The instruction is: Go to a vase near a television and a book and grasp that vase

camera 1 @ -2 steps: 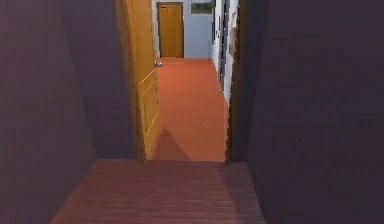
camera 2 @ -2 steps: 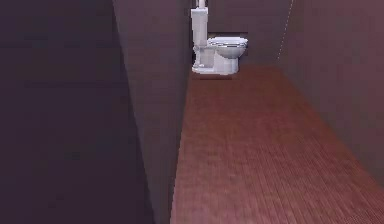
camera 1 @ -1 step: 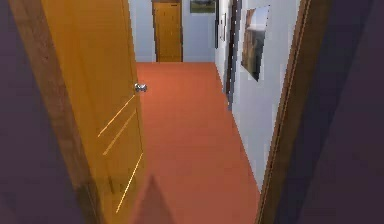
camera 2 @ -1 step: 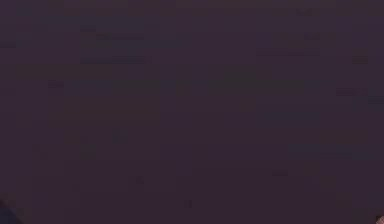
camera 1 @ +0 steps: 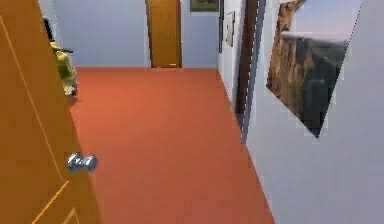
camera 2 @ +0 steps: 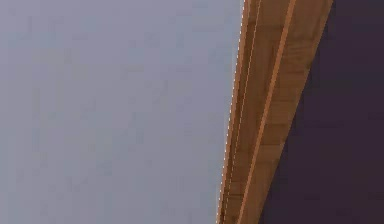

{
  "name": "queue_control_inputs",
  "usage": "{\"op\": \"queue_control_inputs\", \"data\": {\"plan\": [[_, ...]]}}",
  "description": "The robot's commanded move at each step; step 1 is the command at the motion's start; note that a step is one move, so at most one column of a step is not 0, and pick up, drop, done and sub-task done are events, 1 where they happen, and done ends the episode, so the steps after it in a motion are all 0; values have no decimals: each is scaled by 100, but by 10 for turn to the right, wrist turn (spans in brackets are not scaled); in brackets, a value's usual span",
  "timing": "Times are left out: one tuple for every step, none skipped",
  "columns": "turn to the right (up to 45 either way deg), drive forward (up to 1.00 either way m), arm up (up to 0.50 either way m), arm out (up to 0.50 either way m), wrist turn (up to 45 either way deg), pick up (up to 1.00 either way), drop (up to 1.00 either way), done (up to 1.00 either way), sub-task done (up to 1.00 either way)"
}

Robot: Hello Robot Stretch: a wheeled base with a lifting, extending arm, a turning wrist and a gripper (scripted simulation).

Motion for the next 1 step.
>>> {"op": "queue_control_inputs", "data": {"plan": [[-30, 0, 0, 0, 0, 0, 0, 0, 0]]}}
